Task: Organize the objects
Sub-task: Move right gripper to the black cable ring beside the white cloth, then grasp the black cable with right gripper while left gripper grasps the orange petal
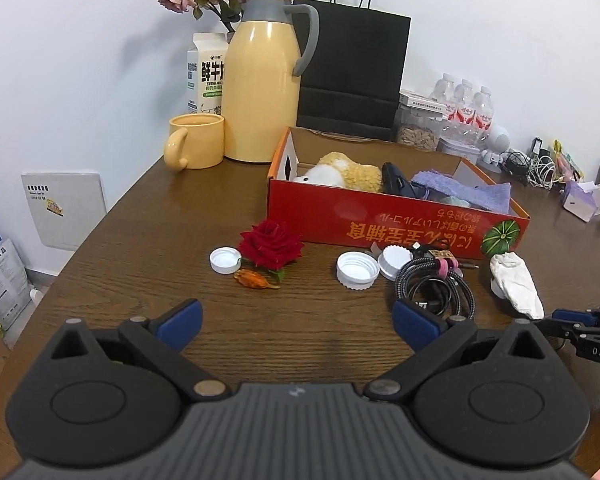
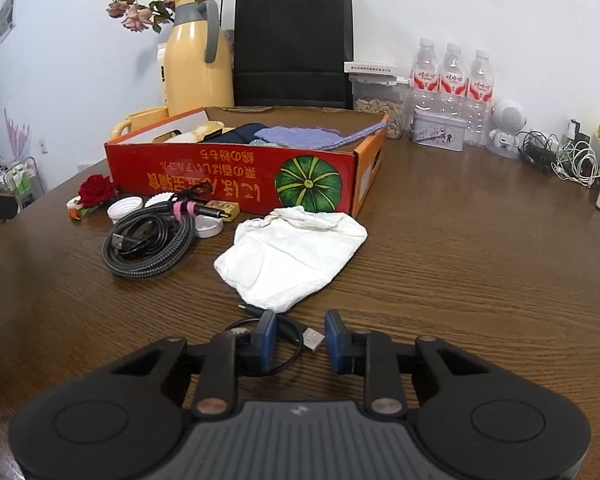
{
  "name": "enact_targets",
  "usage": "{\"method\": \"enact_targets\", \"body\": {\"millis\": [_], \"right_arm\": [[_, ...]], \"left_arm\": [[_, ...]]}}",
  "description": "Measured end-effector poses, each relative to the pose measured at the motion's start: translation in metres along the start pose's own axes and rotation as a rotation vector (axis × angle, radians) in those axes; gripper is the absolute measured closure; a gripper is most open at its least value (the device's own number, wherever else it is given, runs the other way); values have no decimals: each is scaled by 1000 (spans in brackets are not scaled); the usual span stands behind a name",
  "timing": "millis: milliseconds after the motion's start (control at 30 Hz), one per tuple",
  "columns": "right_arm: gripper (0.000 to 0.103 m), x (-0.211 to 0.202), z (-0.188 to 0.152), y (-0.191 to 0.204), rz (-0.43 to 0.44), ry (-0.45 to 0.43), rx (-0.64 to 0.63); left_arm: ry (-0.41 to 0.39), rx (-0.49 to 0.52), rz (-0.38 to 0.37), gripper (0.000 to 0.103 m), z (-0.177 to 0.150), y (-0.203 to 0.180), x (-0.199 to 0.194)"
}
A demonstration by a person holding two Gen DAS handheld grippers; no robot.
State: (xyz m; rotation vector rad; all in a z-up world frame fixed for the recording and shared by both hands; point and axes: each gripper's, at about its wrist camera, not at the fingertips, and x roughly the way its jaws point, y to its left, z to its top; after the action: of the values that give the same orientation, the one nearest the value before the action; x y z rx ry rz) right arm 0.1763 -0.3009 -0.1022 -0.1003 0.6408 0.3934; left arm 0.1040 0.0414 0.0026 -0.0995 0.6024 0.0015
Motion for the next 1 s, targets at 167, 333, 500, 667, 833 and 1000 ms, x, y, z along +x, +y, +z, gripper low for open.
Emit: {"method": "enact_targets", "body": {"millis": [167,333,500,667,833,1000], "right_arm": [[79,-4,-1,0,10,-17,9],[79,-17,1,2,27,-50,13],[79,-27,10,10,42,-85,-3],[79,-22,20,18,48,-99,-18],[79,-12,31,25,62,-112,-25],[79,-6,40,29,68,-125,-29]], "left_arm": [[5,4,6,0,4,5,9],[19,-3,21,0,6,12,25],[49,-1,86,0,10,27,46],[61,4,98,0,16,38,65],[64,87,92,25,20,30,83],[88,182,44,46,18,24,95]]}}
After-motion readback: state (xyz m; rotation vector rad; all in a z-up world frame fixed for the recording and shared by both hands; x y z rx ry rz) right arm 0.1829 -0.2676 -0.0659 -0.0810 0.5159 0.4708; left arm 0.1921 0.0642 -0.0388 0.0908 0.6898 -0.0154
